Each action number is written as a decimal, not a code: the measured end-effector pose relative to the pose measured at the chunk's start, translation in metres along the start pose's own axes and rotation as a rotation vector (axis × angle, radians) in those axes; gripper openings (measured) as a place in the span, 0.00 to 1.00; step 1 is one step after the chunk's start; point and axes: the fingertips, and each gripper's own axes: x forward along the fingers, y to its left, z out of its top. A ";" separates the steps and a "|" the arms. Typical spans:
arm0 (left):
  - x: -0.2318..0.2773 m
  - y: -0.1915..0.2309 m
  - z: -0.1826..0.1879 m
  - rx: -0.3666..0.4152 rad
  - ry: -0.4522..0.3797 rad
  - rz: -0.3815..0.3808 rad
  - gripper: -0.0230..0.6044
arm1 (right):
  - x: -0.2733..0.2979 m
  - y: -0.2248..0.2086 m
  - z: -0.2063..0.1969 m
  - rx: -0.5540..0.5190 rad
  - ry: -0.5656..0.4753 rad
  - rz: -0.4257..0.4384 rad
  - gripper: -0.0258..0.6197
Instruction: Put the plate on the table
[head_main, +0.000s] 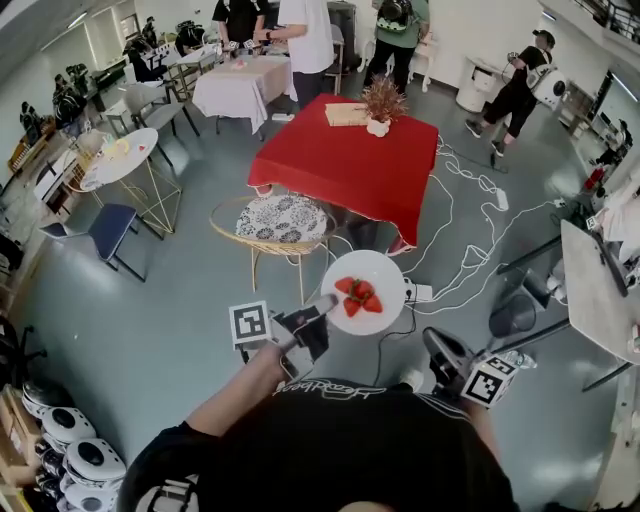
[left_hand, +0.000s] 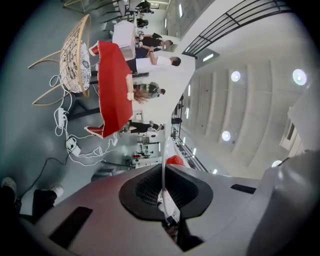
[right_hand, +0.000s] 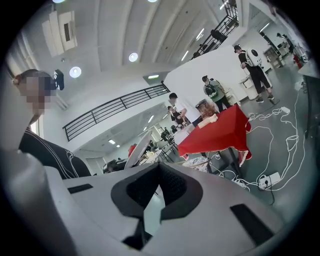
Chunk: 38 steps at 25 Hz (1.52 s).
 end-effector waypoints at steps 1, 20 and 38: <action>0.000 -0.001 0.000 0.002 0.001 0.000 0.06 | 0.001 0.001 0.001 -0.002 -0.004 0.001 0.05; 0.010 0.016 0.027 -0.046 -0.043 0.049 0.06 | 0.039 -0.027 0.013 0.045 0.012 0.047 0.05; 0.138 0.092 0.118 -0.143 -0.092 0.132 0.06 | 0.109 -0.206 0.077 0.109 0.073 -0.040 0.05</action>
